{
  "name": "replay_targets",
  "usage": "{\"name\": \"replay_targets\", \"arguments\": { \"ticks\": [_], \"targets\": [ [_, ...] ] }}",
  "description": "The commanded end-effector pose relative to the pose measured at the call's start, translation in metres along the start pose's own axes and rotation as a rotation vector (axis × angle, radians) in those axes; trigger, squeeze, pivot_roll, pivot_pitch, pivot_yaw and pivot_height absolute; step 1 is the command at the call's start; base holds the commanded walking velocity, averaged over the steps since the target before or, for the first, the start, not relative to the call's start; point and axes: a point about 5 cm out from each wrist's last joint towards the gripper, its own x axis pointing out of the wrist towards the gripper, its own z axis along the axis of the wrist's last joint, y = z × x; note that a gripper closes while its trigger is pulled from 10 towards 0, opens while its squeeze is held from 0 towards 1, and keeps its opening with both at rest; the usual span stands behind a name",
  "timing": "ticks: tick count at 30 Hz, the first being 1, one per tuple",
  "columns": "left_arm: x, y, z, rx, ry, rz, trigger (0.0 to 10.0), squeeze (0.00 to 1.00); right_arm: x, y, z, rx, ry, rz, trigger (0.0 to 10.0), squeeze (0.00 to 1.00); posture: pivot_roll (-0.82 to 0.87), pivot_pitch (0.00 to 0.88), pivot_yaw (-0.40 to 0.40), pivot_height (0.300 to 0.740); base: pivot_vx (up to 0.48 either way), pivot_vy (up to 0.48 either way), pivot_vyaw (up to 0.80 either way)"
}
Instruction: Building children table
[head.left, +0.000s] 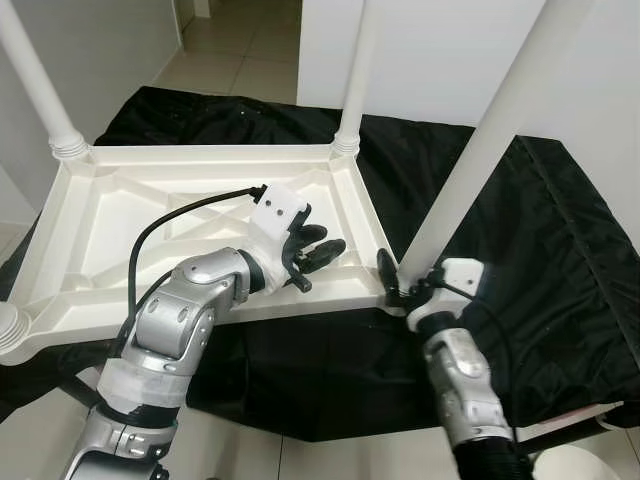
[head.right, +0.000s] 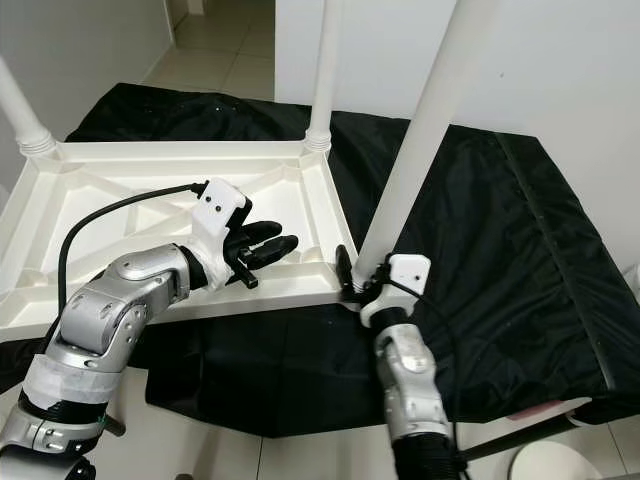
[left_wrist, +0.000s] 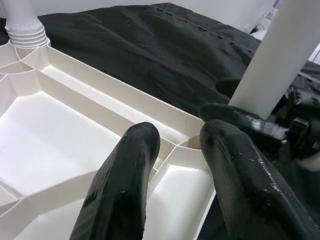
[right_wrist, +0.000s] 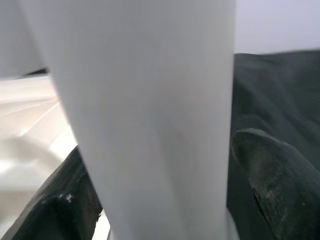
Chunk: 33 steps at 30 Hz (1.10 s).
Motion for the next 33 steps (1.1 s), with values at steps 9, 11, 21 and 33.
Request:
{"name": "replay_targets", "arguments": {
  "ticks": [9,11,21,33],
  "targets": [
    [0.017,-0.03,-0.023,0.012,0.071,-0.101,10.0,0.0,0.011,-0.022,0.009,-0.074,0.047,0.191,10.0,0.0,0.09,0.017,-0.055,0.74,0.0,0.0,0.0],
    [0.019,-0.035,-0.026,0.007,0.078,-0.125,10.0,0.0,0.013,-0.024,0.01,-0.087,0.06,0.227,10.0,0.0,0.08,0.014,-0.051,0.74,0.0,0.0,0.0],
    [0.027,-0.048,-0.026,0.0,0.071,-0.192,10.0,0.0,0.027,-0.029,0.009,-0.154,0.161,0.414,10.0,0.0,0.08,0.004,-0.046,0.74,0.0,0.0,0.0],
    [0.029,-0.044,-0.02,0.014,0.049,-0.17,10.0,0.0,0.024,-0.035,-0.008,-0.08,0.265,0.461,0.0,0.0,0.09,0.004,-0.051,0.74,0.0,0.0,0.0]
  ]
}}
